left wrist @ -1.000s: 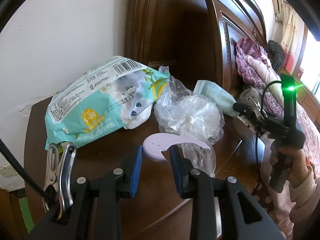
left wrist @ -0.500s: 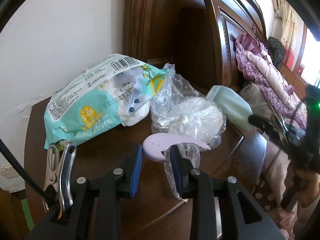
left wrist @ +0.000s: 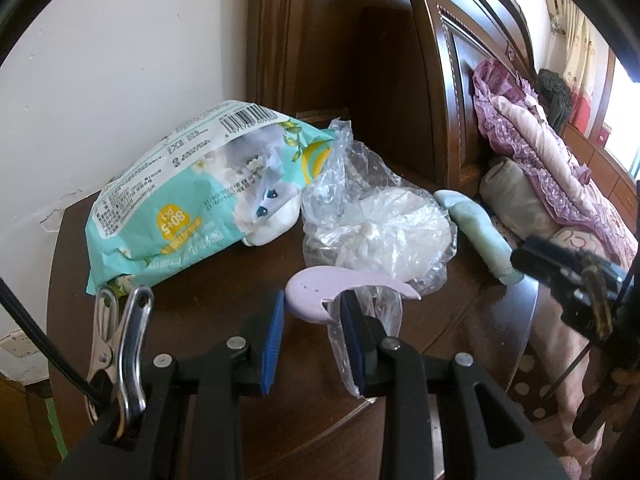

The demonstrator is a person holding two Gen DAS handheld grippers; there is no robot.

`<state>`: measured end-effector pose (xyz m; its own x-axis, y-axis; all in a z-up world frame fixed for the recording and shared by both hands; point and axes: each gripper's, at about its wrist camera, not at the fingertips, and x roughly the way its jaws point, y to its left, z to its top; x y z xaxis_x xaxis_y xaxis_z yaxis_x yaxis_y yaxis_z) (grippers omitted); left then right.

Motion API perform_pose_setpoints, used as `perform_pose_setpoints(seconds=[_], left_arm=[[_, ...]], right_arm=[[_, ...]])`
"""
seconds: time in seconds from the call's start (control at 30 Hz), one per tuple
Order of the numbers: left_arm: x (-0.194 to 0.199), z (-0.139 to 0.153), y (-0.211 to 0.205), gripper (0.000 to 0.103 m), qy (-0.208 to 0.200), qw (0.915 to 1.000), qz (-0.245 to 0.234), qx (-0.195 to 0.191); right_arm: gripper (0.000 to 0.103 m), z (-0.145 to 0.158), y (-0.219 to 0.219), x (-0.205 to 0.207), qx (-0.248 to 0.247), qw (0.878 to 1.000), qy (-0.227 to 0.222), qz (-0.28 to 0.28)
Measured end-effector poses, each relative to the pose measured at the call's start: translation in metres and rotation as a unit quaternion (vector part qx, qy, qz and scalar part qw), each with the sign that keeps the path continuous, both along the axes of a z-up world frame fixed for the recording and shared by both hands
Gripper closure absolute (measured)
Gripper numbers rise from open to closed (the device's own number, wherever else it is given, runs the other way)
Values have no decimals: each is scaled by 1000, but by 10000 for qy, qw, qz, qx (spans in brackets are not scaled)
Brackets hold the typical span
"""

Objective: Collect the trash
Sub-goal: 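Grasp the light blue mask with the right tool while the left tool grasps the pink plastic piece, then carry the mask and pink piece with both tools down over the red bucket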

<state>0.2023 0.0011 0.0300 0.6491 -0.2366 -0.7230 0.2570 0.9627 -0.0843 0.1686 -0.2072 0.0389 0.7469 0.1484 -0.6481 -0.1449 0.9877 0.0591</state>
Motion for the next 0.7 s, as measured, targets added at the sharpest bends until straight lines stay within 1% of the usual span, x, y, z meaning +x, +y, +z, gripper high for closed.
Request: perform_pose_setpoints(seconds=[0.03, 0.07, 0.1, 0.23, 0.37, 0.53, 0.63, 0.67, 0.7], left_arm=[[0, -1, 0, 73, 4, 10000, -2, 8], [-1, -2, -2, 73, 10, 10000, -11, 19], [-1, -3, -2, 73, 19, 10000, -20, 26], [0, -6, -6, 73, 78, 9999, -69, 71], [2, -9, -8, 73, 116, 9998, -95, 94], [3, -11, -9, 73, 215, 9996, -163, 17], [2, -11, -11, 73, 211, 9996, -189, 44], [1, -11, -12, 73, 209, 9996, -201, 45], [1, -11, -12, 73, 207, 9996, -210, 43]], right_arm=[[53, 1, -1, 3, -4, 10000, -23, -56], [44, 2, -1, 7, -27, 9999, -36, -135], [38, 2, -1, 11, -68, 9997, -43, -220], [37, -2, 1, 33, -272, 9989, 37, -393], [37, -13, 2, 47, -319, 9983, 210, -437], [37, -26, 1, 56, -129, 9982, 399, -427], [37, -32, 0, 60, 7, 9977, 536, -403], [39, -32, 0, 60, -2, 9979, 496, -409], [43, -33, 1, 60, -12, 9980, 491, -400]])
